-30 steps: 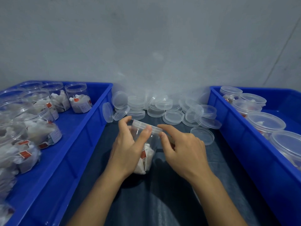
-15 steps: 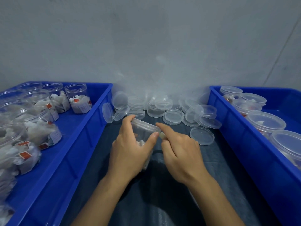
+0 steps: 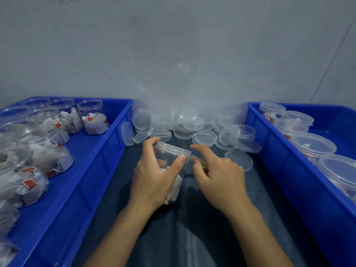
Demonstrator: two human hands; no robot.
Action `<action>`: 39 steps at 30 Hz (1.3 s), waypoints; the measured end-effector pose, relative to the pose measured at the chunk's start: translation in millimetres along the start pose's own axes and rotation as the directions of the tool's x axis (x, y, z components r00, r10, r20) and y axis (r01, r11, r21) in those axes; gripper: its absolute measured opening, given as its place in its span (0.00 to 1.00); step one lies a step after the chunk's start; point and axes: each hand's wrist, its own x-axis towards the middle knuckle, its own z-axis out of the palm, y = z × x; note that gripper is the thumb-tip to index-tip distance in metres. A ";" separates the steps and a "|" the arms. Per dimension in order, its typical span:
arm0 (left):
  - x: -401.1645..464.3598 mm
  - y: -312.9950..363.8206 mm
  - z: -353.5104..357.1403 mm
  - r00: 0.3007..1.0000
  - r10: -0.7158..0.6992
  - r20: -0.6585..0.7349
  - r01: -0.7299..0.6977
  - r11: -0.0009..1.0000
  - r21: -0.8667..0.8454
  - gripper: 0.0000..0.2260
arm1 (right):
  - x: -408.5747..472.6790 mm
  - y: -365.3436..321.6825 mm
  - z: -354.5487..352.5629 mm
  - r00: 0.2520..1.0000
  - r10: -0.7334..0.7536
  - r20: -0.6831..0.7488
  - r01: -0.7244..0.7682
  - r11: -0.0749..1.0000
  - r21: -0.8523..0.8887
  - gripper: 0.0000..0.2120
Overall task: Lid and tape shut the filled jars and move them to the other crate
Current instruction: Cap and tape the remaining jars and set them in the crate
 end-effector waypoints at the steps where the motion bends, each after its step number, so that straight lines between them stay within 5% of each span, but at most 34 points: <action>1: 0.1 0.6 0.2 1.000 0.001 0.004 -0.001 1.000 -0.012 0.32 | 0.3 1.3 0.3 1.000 0.002 -0.006 -0.002 1.000 -0.002 0.21; 14: 1.1 -2.9 -3.9 0.993 -0.034 0.115 0.057 0.976 -0.211 0.30 | 1.3 4.3 -4.2 0.995 0.058 0.077 -0.069 0.988 0.141 0.19; 39: 5.3 -1.2 -14.7 0.980 -0.081 0.184 0.110 0.982 -0.154 0.33 | 1.8 13.0 -6.3 0.997 -0.018 0.069 0.003 0.978 0.210 0.13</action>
